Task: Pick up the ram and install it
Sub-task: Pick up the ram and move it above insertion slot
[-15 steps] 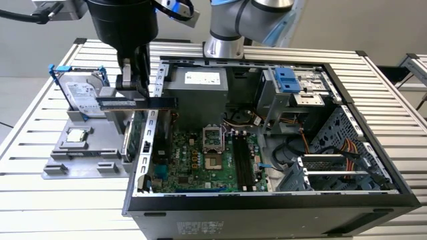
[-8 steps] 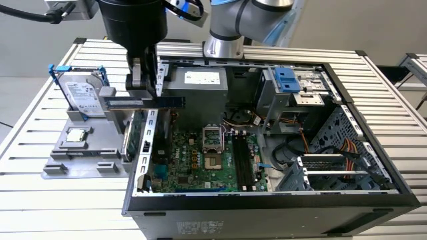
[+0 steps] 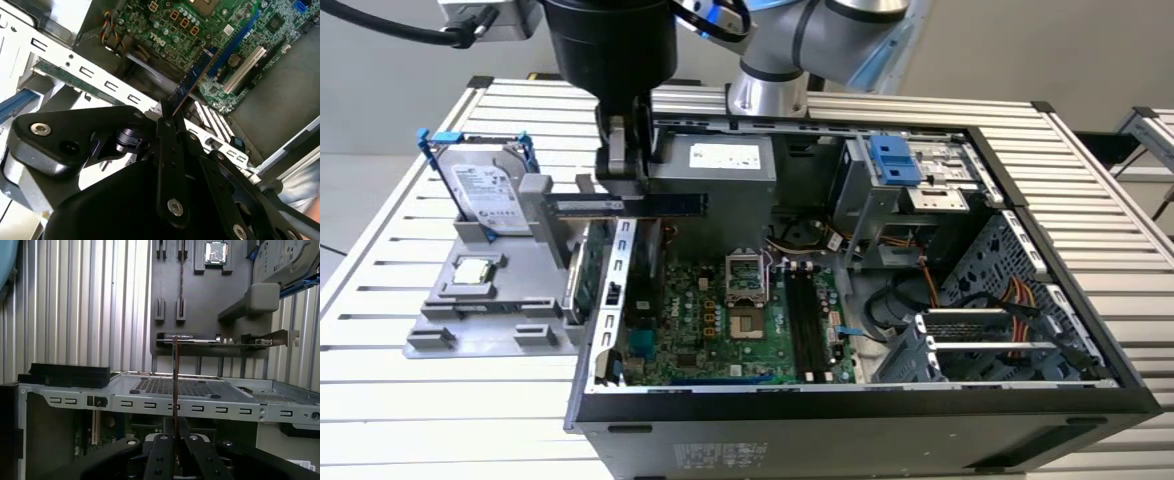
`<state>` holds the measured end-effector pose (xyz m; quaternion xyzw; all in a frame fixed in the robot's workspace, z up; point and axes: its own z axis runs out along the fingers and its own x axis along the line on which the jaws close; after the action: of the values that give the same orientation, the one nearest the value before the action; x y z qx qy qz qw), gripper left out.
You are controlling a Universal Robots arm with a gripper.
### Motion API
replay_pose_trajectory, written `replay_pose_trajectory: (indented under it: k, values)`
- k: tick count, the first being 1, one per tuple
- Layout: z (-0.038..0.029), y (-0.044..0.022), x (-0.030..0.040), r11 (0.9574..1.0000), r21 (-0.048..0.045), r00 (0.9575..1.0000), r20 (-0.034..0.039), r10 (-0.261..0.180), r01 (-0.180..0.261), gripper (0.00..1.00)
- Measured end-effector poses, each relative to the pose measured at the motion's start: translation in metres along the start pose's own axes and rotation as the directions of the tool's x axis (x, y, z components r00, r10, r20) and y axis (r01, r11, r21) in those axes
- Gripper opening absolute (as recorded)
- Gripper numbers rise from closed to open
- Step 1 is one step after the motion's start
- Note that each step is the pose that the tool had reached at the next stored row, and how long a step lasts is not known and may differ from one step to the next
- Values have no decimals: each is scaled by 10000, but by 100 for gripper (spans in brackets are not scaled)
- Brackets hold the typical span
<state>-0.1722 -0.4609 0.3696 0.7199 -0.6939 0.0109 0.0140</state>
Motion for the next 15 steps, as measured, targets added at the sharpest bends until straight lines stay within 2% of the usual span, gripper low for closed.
replay_pose_trajectory:
  k: [15]
  values:
    - [-2,-263,-2,10000,-1,10000,-1,-1,1,0]
